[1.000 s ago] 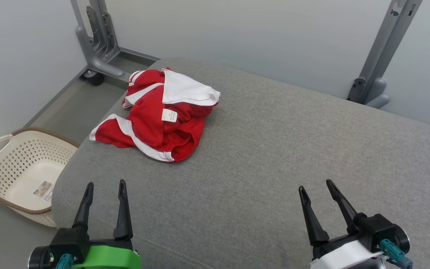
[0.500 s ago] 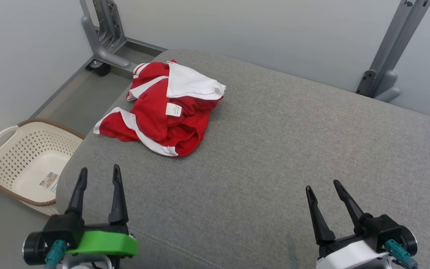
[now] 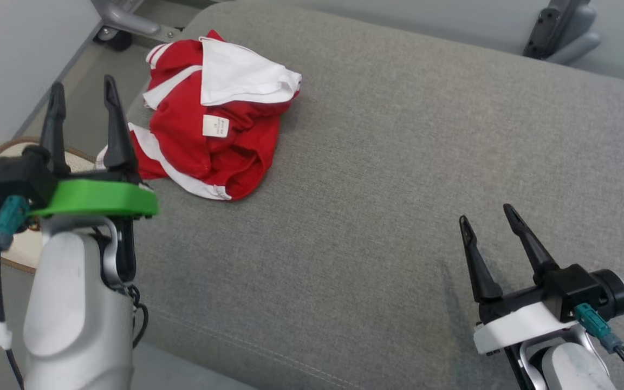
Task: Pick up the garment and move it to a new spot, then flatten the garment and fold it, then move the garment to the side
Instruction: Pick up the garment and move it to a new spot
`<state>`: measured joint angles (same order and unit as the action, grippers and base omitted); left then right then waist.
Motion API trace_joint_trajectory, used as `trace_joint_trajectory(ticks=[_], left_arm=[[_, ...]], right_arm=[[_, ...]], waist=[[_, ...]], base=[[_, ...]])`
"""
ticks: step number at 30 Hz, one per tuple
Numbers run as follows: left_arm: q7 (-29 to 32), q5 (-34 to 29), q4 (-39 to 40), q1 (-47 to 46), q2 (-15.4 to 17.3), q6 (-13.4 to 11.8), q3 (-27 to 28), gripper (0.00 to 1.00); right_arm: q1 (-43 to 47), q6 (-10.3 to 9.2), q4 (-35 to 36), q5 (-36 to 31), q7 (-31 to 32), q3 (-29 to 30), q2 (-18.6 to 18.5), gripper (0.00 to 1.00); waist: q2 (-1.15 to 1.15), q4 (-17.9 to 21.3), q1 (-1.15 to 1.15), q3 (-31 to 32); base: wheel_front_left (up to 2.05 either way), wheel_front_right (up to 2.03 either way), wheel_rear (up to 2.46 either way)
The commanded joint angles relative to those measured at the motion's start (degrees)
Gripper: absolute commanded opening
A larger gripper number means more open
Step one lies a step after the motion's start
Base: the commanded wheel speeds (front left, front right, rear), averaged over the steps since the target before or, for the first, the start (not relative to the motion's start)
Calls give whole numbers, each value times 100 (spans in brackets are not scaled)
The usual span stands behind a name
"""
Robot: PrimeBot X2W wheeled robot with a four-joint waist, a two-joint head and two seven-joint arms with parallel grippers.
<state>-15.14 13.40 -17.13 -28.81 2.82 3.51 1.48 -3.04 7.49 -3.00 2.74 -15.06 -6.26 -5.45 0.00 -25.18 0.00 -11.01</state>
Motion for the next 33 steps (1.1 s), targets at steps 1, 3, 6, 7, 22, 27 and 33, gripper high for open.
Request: trace_joint_trajectory(ticks=[1,3,6,7,22,27,33], left_arm=[[5,34,-217,-253,25,52,72,100],[5,134,-825,-708,104,127,168,100],[204,386,-1814,-1437,257,247,226,100],[337,445,-2074,-1672,324,270,246,100],[2987,1051,-4441,-3865,897,393,60,100],[3600,1080,-4967,-4132,1021,357,-14,100],[3950,1122,-5284,-4209,1121,378,-86,100]], right_arm=[[-111,0,24,-39,-23,20,-54,100],[-200,0,30,-43,-23,43,-91,100],[-298,0,49,-47,-23,102,-137,100],[-323,0,61,-49,-22,112,-146,100],[-673,0,141,-35,-23,134,-318,100],[-679,0,156,-22,-23,129,-317,100],[-702,0,173,-12,-23,121,-308,100]], waist=[[0,395,0,-648],[0,487,0,-808],[0,596,0,-994],[0,628,0,-1058],[0,864,0,-1638],[0,921,0,-1703],[0,976,0,-1798]], base=[[0,0,0],[0,0,0],[0,0,0],[0,0,0],[0,0,0],[0,0,0],[0,0,0]])
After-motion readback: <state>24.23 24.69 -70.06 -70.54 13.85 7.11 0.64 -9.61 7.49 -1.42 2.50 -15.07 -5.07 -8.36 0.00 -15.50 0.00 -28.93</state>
